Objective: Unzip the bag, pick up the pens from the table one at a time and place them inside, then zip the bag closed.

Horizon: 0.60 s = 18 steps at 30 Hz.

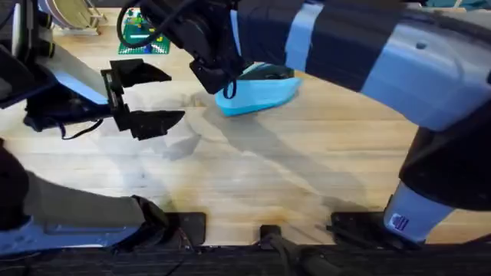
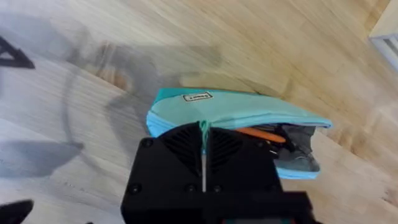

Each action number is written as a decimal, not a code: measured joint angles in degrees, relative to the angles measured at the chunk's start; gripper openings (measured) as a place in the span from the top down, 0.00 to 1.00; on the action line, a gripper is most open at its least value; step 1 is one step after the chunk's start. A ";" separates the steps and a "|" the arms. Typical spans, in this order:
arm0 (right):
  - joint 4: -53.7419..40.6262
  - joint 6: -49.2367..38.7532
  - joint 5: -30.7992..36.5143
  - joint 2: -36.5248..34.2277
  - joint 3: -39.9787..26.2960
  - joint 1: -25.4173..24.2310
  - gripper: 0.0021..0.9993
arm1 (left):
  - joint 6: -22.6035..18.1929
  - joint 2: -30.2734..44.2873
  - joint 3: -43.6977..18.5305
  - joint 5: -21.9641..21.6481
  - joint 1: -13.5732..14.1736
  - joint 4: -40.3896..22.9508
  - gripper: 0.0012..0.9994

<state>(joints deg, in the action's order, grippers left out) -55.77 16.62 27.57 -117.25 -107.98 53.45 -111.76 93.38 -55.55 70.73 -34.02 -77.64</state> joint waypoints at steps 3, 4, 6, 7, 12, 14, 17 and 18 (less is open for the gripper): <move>0.00 0.00 0.00 0.00 0.00 -0.02 0.97 | -0.85 2.68 0.00 1.08 0.08 2.92 0.01; 0.00 0.00 0.00 0.00 0.00 0.00 0.97 | -1.03 3.61 0.00 1.59 0.20 4.22 0.01; 0.00 0.00 0.00 0.00 0.00 -0.01 0.97 | -1.29 5.16 0.00 2.34 0.69 6.98 0.01; 0.00 0.00 0.00 0.00 0.00 0.00 0.97 | -1.43 5.93 0.00 2.88 1.06 8.47 0.01; 0.00 0.00 0.00 0.00 0.00 0.00 0.97 | -1.83 8.80 0.00 5.97 3.14 12.99 0.01; 0.00 0.02 -0.02 0.00 0.00 0.00 0.97 | -1.86 9.30 0.00 6.87 4.05 13.30 0.01; 0.00 0.00 0.00 0.00 0.00 0.00 0.97 | -1.82 9.33 0.01 7.72 5.42 13.39 0.01; 0.00 0.00 0.00 0.00 0.00 -0.02 0.97 | -1.68 9.37 0.00 7.79 5.96 13.43 0.01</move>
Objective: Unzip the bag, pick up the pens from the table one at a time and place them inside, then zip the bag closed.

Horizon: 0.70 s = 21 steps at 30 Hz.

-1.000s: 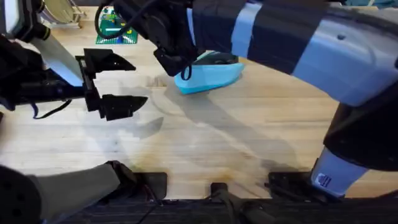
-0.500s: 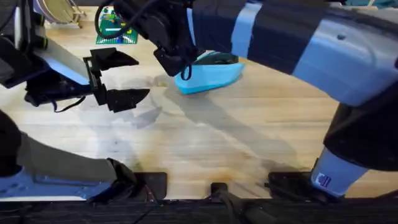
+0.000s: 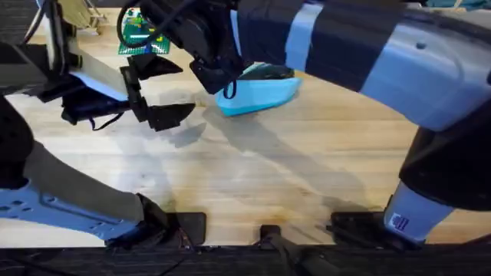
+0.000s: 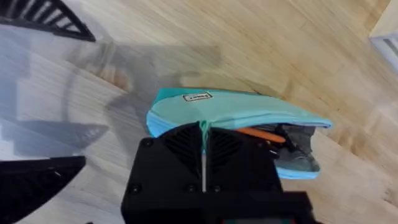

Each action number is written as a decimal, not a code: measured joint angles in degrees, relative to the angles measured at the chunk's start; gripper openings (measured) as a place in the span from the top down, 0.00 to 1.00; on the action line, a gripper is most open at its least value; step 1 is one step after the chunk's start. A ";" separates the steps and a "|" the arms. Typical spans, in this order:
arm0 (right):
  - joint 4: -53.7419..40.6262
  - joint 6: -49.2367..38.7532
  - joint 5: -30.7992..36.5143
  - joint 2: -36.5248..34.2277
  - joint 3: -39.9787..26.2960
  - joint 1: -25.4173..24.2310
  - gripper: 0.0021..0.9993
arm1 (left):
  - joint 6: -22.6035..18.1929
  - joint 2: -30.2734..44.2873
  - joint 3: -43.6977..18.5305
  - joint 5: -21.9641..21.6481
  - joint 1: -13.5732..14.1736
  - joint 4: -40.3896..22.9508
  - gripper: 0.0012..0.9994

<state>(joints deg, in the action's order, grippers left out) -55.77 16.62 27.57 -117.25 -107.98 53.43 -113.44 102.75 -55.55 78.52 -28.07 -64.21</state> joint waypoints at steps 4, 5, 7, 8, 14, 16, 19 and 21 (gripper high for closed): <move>0.00 0.02 0.00 0.00 0.00 0.02 0.97 | 1.47 0.59 0.02 0.52 1.99 1.07 0.01; 0.00 0.01 0.00 0.00 0.00 0.02 0.97 | 1.76 0.93 0.00 0.65 2.35 1.29 0.01; 0.00 0.00 0.00 0.00 0.00 0.02 0.97 | 2.49 1.93 0.01 1.00 3.19 1.36 0.01; 0.00 0.00 0.00 0.00 0.00 0.02 0.97 | 2.71 2.40 0.00 1.16 3.56 1.45 0.01; 0.00 0.00 0.00 0.00 0.00 0.00 0.97 | 3.44 3.37 0.02 1.67 5.75 3.18 0.01; 0.00 0.00 0.00 0.00 0.00 0.02 0.97 | 3.56 3.38 0.02 1.94 6.59 3.57 0.01; 0.00 0.00 0.00 0.00 0.00 0.02 0.97 | 3.73 3.37 0.02 2.58 7.65 3.92 0.01; 0.00 0.01 0.00 0.00 0.00 0.01 0.97 | 3.79 3.41 0.02 2.95 8.18 4.46 0.01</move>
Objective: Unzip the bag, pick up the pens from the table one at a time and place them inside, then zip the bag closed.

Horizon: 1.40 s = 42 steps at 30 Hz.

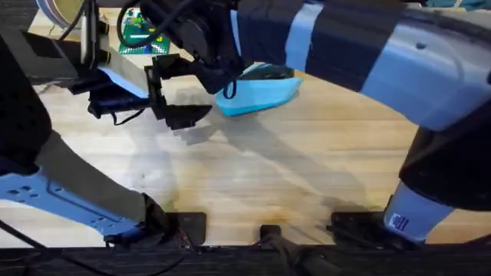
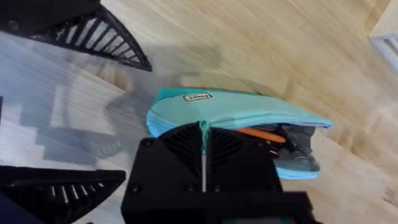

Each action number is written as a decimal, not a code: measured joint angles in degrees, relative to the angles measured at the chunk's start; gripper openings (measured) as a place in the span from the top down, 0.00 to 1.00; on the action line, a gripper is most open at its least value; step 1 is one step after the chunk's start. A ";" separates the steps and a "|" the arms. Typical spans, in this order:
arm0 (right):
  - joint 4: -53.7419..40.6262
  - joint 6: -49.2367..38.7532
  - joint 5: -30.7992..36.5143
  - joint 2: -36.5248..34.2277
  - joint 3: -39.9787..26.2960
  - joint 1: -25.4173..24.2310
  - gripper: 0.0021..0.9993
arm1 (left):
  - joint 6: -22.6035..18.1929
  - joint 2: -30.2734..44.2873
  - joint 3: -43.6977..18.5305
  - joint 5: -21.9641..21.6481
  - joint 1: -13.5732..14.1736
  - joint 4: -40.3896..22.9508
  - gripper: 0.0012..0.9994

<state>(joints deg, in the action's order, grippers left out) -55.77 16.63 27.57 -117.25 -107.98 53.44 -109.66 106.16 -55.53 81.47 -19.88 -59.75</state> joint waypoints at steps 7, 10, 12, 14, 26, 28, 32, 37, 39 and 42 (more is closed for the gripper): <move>0.07 -0.01 0.00 0.00 -0.01 0.00 0.97 | 0.36 3.23 0.00 2.44 1.37 1.53 0.01; 0.09 -0.01 0.00 0.00 -0.01 0.01 0.97 | 0.38 5.07 0.00 2.81 2.53 1.58 0.01; 0.09 -0.01 0.00 0.00 -0.02 -0.01 0.97 | 0.42 5.81 0.00 2.86 3.31 1.74 0.01; 0.10 -0.01 0.00 0.00 0.00 -0.01 0.97 | 0.55 6.22 0.00 2.96 4.03 2.09 0.01; 0.13 -0.01 0.00 0.00 -0.02 0.01 0.97 | 1.06 6.74 0.00 3.17 6.23 4.09 0.01; 0.13 -0.01 0.00 0.00 -0.02 -0.01 0.97 | 1.05 6.73 0.00 3.19 6.23 4.09 0.01; 0.13 -0.01 0.00 0.00 -0.02 0.01 0.97 | 1.06 6.73 0.00 3.18 6.23 4.08 0.01; 0.13 -0.01 0.00 0.00 -0.02 -0.01 0.97 | 1.04 6.72 0.00 3.19 6.23 4.07 0.01; 0.15 -0.01 0.00 0.00 -0.02 0.00 0.97 | 1.04 6.74 0.00 3.19 6.23 4.08 0.01; 0.15 -0.01 0.00 0.00 -0.02 -0.01 0.97 | 1.04 6.73 0.00 3.19 6.23 4.08 0.01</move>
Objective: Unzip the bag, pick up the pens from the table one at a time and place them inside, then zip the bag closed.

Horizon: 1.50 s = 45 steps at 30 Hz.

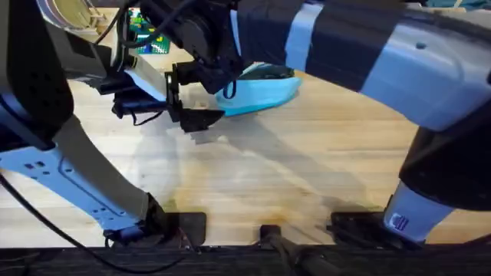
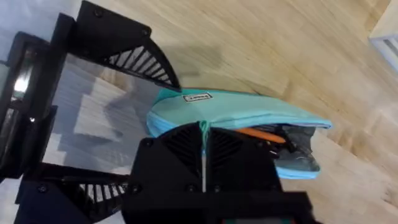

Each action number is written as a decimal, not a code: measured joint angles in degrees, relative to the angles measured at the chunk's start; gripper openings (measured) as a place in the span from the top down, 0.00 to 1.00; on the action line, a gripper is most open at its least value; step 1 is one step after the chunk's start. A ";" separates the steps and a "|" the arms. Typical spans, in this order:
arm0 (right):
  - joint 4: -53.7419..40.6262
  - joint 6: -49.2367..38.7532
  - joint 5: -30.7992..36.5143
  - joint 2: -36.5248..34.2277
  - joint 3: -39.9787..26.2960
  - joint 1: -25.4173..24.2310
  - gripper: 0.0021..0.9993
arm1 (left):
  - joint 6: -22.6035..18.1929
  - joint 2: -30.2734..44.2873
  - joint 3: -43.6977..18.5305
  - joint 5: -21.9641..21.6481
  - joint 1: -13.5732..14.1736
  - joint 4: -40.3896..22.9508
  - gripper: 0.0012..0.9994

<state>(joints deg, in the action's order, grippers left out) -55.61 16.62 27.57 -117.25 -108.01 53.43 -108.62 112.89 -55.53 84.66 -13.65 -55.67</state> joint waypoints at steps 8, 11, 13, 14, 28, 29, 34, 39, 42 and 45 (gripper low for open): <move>0.00 0.00 0.00 0.00 0.00 0.01 0.97 | 0.01 0.00 0.00 0.00 0.00 -0.01 0.01; 0.00 0.00 0.00 0.00 0.00 0.01 0.97 | 0.00 0.01 0.00 0.00 0.00 -0.05 0.01; 0.00 0.00 0.00 0.00 0.00 0.00 0.97 | 0.00 -0.01 0.00 -0.02 0.00 -0.14 0.01; 0.00 0.00 0.00 0.00 0.00 0.00 0.97 | -0.02 -0.01 0.00 -0.02 0.00 -0.26 0.01; 0.04 0.00 0.00 0.00 0.00 0.00 0.97 | -0.30 0.01 0.00 -0.02 0.00 -1.35 0.01; 0.04 0.00 0.00 0.00 0.00 0.02 0.97 | -0.28 -0.01 0.00 -0.02 0.00 -1.35 0.01; 0.03 0.00 0.00 0.00 0.00 0.00 0.97 | -0.28 -0.01 0.00 -0.02 0.00 -1.35 0.00; 0.04 0.00 0.00 0.00 0.00 0.00 0.97 | -0.48 0.01 0.00 0.00 0.00 -2.41 0.01; 0.04 0.00 0.00 0.00 0.00 0.00 0.97 | -0.65 -0.01 -0.06 0.12 0.00 -4.87 0.00; 0.04 0.00 0.00 0.00 0.00 0.01 0.97 | -0.68 0.01 -0.66 0.20 0.00 -5.21 0.00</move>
<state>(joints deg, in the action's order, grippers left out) -55.57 16.62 27.57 -117.25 -108.01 53.44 -109.30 112.90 -56.19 84.86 -13.65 -60.88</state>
